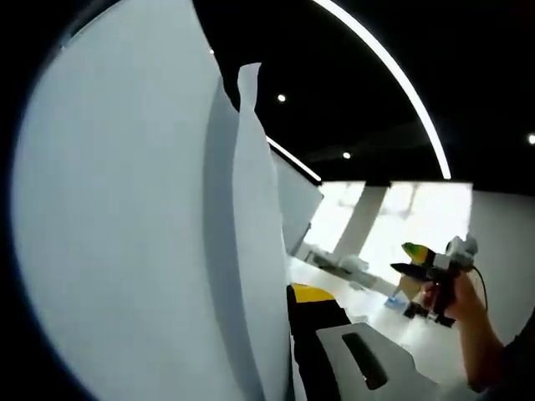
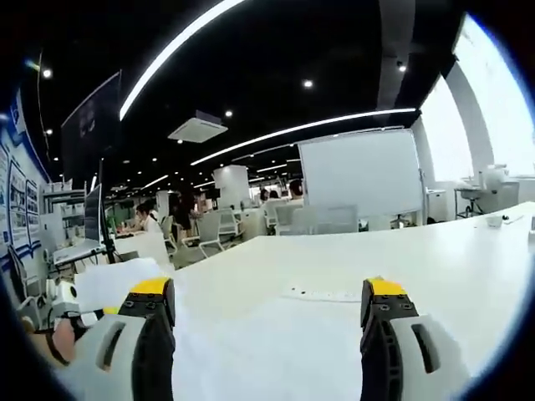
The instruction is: Organize the stack of printing papers by aligning and flattening the scattered papers on the table
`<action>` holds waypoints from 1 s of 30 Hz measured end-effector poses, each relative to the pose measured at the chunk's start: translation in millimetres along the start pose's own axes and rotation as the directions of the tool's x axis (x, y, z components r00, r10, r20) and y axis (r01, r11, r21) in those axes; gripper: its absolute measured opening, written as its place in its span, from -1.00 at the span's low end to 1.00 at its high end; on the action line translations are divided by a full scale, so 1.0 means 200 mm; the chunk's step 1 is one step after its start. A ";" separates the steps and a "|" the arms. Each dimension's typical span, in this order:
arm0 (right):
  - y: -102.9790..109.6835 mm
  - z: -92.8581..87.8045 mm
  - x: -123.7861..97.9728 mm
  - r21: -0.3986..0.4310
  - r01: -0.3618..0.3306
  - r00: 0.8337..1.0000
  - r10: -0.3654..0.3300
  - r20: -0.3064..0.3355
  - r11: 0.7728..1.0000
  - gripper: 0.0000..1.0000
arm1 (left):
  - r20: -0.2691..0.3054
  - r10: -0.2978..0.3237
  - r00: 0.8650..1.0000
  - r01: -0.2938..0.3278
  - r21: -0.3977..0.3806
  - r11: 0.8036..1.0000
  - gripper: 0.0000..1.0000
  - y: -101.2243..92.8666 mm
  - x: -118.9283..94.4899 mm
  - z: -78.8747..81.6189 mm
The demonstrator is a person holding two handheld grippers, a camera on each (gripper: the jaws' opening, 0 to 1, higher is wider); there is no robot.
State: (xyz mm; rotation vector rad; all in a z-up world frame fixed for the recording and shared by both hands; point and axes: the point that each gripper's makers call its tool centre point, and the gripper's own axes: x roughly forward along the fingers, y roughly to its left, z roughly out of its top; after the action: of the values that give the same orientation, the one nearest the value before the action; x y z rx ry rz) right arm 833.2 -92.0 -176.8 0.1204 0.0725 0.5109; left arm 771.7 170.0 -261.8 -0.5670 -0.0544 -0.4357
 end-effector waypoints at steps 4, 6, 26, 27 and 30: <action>-0.02 -0.02 -0.02 -0.001 0.011 1.000 -0.011 -0.006 1.000 0.75 | 0.000 0.001 1.000 -0.001 0.000 1.000 -0.88 0.00 0.00 0.00; -0.02 -0.02 -0.03 0.000 0.015 1.000 -0.015 -0.007 1.000 0.75 | 0.000 0.001 1.000 -0.001 -0.001 1.000 -0.88 0.00 0.00 0.00; -0.07 -0.08 -0.15 -0.018 0.061 0.998 -0.062 -0.026 0.998 0.75 | 0.004 0.003 1.000 -0.003 -0.010 1.000 -0.88 -0.01 -0.01 0.00; -0.07 -0.08 -0.15 -0.018 0.063 0.998 -0.063 -0.026 0.998 0.75 | 0.005 0.003 1.000 -0.003 -0.011 1.000 -0.88 -0.01 -0.01 0.00; -0.07 -0.09 -0.16 -0.016 0.065 0.997 -0.065 -0.030 0.998 0.75 | 0.005 0.003 1.000 -0.003 -0.013 1.000 -0.88 -0.01 -0.01 0.00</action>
State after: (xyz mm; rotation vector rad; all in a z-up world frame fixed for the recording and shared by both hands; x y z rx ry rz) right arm 809.7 -118.3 -195.9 0.0957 0.1021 0.4486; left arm 769.2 169.1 -260.6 -0.5807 -0.0557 -0.4322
